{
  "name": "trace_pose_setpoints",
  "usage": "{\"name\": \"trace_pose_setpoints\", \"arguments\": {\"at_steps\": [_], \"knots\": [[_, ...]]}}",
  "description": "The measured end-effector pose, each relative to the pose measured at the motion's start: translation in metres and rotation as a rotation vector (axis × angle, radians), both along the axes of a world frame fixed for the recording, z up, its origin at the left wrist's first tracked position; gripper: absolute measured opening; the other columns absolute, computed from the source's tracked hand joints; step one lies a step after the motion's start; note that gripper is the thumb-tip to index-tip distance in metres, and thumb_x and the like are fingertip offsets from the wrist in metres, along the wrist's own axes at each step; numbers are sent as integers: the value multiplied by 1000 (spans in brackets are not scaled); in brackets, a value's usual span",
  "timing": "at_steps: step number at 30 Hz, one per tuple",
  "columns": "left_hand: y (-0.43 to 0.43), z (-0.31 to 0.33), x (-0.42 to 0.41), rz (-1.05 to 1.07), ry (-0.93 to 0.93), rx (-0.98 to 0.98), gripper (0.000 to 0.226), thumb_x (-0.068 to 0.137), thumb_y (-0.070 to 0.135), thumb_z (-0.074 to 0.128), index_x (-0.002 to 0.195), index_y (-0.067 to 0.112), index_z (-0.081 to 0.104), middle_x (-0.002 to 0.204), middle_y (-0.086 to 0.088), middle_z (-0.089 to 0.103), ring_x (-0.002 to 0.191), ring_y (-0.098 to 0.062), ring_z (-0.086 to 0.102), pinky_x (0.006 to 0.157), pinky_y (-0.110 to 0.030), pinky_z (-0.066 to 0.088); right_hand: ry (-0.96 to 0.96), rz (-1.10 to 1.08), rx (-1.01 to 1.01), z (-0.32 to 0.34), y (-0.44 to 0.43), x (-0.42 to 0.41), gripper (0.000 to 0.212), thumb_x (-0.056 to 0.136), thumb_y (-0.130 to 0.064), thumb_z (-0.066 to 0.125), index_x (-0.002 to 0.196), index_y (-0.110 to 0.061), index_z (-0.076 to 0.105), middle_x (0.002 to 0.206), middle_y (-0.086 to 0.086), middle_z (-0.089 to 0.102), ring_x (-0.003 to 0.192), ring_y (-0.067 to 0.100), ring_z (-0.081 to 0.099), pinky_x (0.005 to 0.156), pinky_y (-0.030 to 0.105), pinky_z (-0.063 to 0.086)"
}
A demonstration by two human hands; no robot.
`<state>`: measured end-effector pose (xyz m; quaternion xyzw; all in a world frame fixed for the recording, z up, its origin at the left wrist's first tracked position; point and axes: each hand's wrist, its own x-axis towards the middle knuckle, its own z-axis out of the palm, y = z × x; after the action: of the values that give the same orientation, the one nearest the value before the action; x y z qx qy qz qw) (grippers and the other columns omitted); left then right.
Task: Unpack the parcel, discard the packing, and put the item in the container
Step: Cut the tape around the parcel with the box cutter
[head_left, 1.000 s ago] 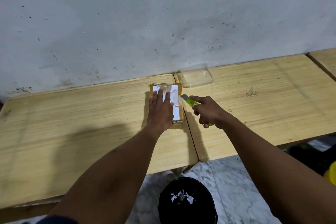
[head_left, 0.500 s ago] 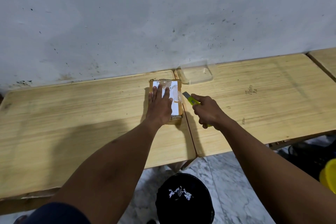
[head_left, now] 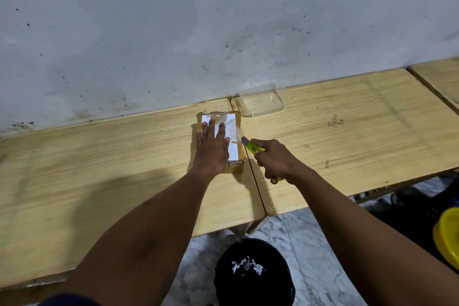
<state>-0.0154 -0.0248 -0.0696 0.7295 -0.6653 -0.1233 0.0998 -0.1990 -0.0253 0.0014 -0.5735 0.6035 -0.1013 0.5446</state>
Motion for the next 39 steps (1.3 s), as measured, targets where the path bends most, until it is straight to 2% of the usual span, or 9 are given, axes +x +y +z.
{"name": "trace_pose_setpoints", "arguments": {"at_steps": [9,14,22,25,28,30,33,37,39], "knots": [[0,3,1,-4,15,30,55,106,27,29,156,19,7,164,-8,-9,149,-29,-15,120,-42,-6,45,63,47,0,10,-3,65,89,-2,38,148,-30,43,81,7,54,40,17,43,38,25,39],[3,10,9,-66,33,48,55,106,34,25,156,18,9,164,-7,-8,150,-28,-12,122,-43,-1,-65,-21,80,13,-7,-30,54,96,-6,44,144,-31,47,80,11,52,41,18,38,40,25,32],[-11,10,38,-346,-152,-75,63,100,52,21,153,18,27,162,-10,19,150,-28,13,118,-50,19,-29,-175,54,-17,-15,-53,56,98,-10,45,148,-31,36,85,14,59,48,22,46,41,28,38],[-27,17,44,-525,-233,-106,59,102,52,22,153,23,27,162,-8,15,150,-26,10,120,-40,5,-5,-168,41,-28,-13,-53,55,99,-12,47,150,-28,35,89,15,65,52,23,53,43,29,42],[-31,15,46,-553,-168,-91,56,102,48,31,154,28,23,163,-1,9,151,-19,0,115,-28,-7,-5,-170,43,-34,-11,-53,51,99,-12,47,148,-27,39,90,15,65,55,24,53,46,30,41],[-24,7,44,-491,-81,-94,60,100,56,25,153,29,25,163,-1,11,151,-18,-1,121,-36,-2,-2,-168,51,-38,-11,-53,51,99,-11,47,147,-27,40,90,16,65,54,24,52,46,30,40],[-11,-7,31,-219,-2,-99,68,96,65,13,152,31,29,163,0,15,151,-17,2,121,-48,9,0,-163,55,-41,-13,-51,51,98,-9,47,146,-25,42,88,17,65,49,24,51,44,29,39],[5,-4,-9,213,75,-54,58,101,51,27,154,28,21,165,-3,4,151,-22,-8,121,-45,-4,10,-148,38,-40,-16,-42,52,96,-8,47,145,-26,44,89,17,67,51,24,51,44,29,40],[11,0,-23,320,145,-15,58,101,45,32,155,25,19,165,-5,-1,150,-24,-15,120,-46,-9,15,-132,24,-38,-16,-37,52,95,-9,47,144,-27,44,91,18,68,52,25,52,44,30,41]]}}
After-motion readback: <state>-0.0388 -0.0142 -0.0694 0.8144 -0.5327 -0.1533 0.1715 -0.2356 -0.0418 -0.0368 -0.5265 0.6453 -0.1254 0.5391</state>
